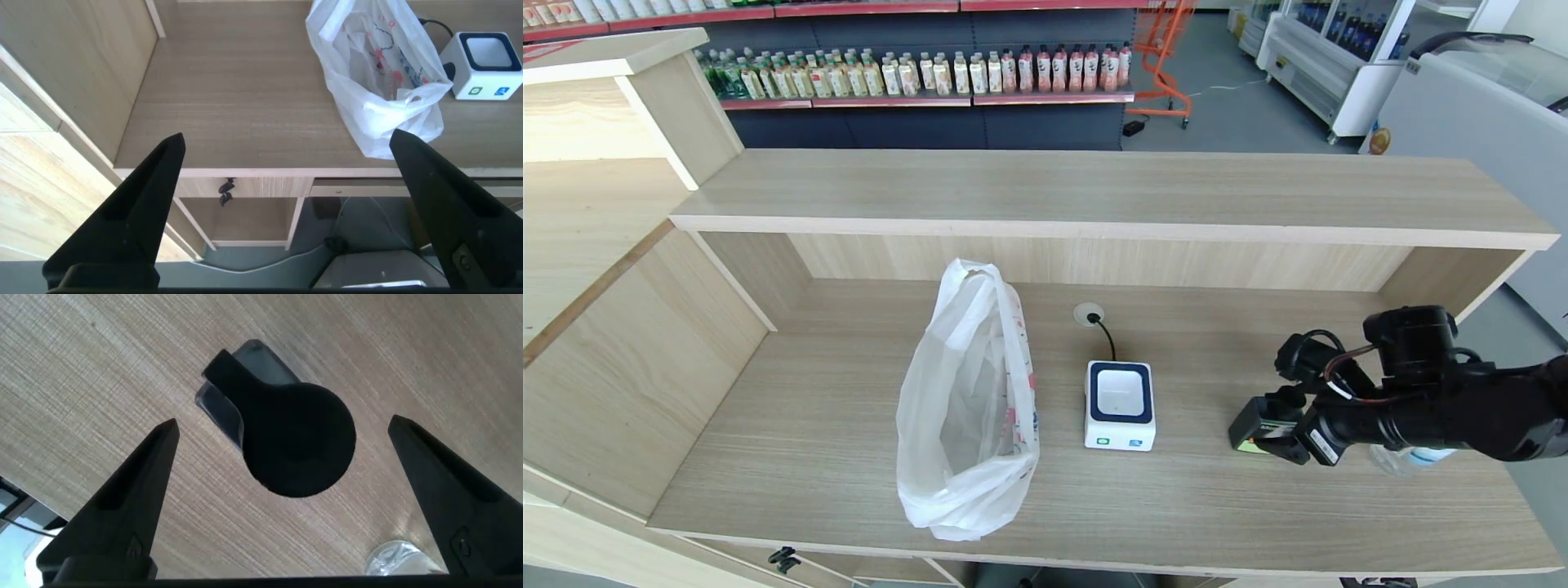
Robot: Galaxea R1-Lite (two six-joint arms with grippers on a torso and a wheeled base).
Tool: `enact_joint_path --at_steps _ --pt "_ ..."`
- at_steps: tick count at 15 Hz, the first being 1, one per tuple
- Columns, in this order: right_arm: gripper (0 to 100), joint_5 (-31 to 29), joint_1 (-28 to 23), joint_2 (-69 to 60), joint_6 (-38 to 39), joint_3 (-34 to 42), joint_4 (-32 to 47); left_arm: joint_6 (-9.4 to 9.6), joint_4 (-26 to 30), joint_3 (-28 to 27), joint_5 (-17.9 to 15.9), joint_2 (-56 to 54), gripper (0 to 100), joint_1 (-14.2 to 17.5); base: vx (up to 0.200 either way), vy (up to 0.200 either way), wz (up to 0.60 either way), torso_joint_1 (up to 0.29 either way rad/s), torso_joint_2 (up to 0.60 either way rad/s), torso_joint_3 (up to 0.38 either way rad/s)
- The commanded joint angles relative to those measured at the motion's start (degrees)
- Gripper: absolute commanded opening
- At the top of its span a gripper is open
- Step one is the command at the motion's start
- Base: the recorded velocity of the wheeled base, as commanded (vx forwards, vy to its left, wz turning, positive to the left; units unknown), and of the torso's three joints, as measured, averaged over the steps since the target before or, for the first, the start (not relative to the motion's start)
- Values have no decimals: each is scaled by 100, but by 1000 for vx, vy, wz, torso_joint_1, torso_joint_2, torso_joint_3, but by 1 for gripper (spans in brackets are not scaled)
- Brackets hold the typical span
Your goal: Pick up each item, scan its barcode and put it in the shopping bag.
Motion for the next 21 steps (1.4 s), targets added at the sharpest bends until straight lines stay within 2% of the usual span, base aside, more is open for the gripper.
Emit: enact_joint_path --at_steps 1,6,8,9,15,18,20,21 --pt "100 24 63 215 -2 -78 -5 2 2 7 1 -2 100 1 0 0 0 0 0 0" --pt "100 59 116 488 24 -263 -137 2 2 -1 1 -2 100 1 0 0 0 0 0 0" --pt "100 323 169 576 24 -315 -225 2 2 -1 1 -2 100 1 0 0 0 0 0 0" --pt "0 410 204 602 24 -315 -304 2 2 -1 1 -2 100 1 0 0 0 0 0 0" --pt "0 454 221 224 24 -227 -330 2 2 -1 1 -2 100 1 0 0 0 0 0 0" --pt "0 437 -33 -1147 323 326 -348 2 2 -1 1 -2 100 1 0 0 0 0 0 0" --pt "0 446 -420 -2088 358 810 -734 2 2 7 1 -2 100 1 0 0 0 0 0 0" --pt "0 446 -447 -2316 332 1003 -928 -7 2 -1 1 -2 100 1 0 0 0 0 0 0"
